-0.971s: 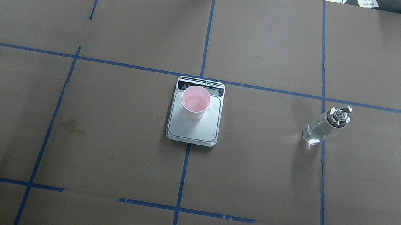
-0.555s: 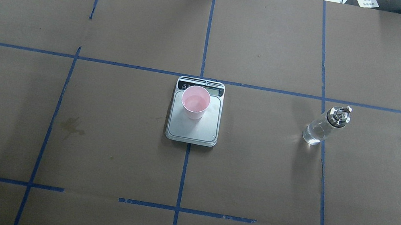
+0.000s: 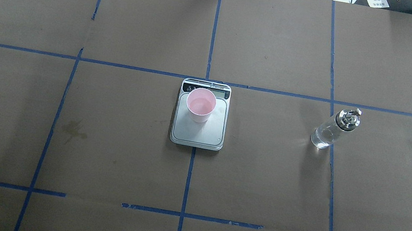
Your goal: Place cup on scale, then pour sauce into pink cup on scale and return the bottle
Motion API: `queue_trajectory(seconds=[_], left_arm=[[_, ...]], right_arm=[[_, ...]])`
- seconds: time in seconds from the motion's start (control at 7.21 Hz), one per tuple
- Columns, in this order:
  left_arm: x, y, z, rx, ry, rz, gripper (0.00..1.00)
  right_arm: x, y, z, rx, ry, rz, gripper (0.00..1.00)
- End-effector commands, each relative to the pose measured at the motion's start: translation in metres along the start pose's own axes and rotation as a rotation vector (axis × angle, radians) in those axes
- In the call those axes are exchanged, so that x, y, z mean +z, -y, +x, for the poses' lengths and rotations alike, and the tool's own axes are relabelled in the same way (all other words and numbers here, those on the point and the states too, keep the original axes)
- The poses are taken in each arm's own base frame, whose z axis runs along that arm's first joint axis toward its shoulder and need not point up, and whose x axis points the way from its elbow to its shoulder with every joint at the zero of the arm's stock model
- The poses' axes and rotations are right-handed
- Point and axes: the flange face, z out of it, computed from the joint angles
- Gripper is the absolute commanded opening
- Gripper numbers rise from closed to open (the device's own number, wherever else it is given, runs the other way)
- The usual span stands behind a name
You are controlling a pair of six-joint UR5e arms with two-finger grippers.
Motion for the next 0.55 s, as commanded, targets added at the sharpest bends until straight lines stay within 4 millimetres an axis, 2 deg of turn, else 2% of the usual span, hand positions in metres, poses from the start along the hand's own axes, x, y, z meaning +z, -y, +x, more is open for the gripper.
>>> queue_trajectory(seconds=[0.0,0.42], left_arm=[[-0.0006,0.0009,0.0005,0.001,0.0,0.001,1.0],[-0.0023,0.0016,0.0023,0.006,-0.001,0.006,1.0]], right_arm=[[0.0012,-0.0005,-0.0006,-0.019,0.005,-0.001,1.0],[0.0034,-0.0008,0.0016,-0.012,0.003,-0.006,1.0]])
